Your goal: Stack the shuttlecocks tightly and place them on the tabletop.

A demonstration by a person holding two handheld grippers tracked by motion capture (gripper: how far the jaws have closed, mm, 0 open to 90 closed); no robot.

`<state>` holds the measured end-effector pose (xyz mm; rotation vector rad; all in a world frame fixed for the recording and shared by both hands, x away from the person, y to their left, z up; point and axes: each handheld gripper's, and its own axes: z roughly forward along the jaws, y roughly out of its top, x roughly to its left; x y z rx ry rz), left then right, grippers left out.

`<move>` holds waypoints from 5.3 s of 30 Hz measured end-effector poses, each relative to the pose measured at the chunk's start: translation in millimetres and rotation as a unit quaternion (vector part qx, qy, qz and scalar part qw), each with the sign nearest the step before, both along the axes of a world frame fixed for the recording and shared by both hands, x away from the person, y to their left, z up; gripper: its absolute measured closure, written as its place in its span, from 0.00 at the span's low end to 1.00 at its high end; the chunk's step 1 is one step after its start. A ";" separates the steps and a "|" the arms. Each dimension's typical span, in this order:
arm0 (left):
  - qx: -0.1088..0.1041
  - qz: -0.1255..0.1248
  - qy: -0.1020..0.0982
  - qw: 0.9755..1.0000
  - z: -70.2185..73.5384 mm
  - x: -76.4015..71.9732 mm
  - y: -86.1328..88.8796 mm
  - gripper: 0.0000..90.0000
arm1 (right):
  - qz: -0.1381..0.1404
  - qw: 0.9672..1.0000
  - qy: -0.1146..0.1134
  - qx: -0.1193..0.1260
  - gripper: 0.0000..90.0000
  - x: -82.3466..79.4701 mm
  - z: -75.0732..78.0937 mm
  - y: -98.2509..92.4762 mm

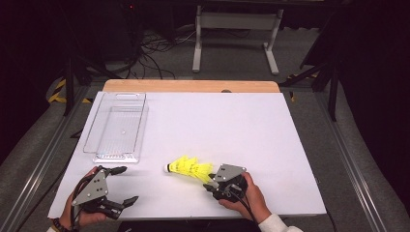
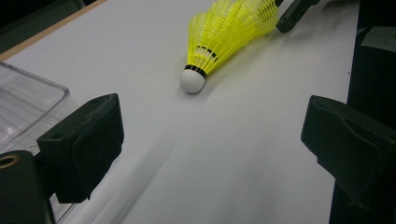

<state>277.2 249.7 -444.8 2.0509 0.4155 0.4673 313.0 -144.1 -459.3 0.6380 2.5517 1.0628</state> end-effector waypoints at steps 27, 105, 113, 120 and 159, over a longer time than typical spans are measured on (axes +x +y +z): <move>0.002 -0.003 0.006 1.000 -1.7 0.9 -1.4 0.08 | 0.036 0.999 -0.019 0.036 1.00 18.9 12.0 18.6; 0.004 -0.009 0.010 1.000 -3.1 1.3 -1.9 0.08 | -0.068 0.997 -0.011 0.036 0.82 32.8 -6.4 74.9; 0.001 -0.008 0.010 1.000 -2.6 0.6 -1.6 0.08 | -0.057 0.998 -0.025 0.023 0.93 30.8 -5.4 78.1; 0.001 -0.008 0.010 1.000 -2.4 0.5 -1.8 0.08 | -0.052 0.998 -0.023 0.029 0.95 30.9 -2.8 75.6; -0.004 -0.006 0.007 1.000 -1.4 -0.4 1.0 0.07 | -0.066 0.992 -0.074 0.078 0.97 24.8 48.1 20.2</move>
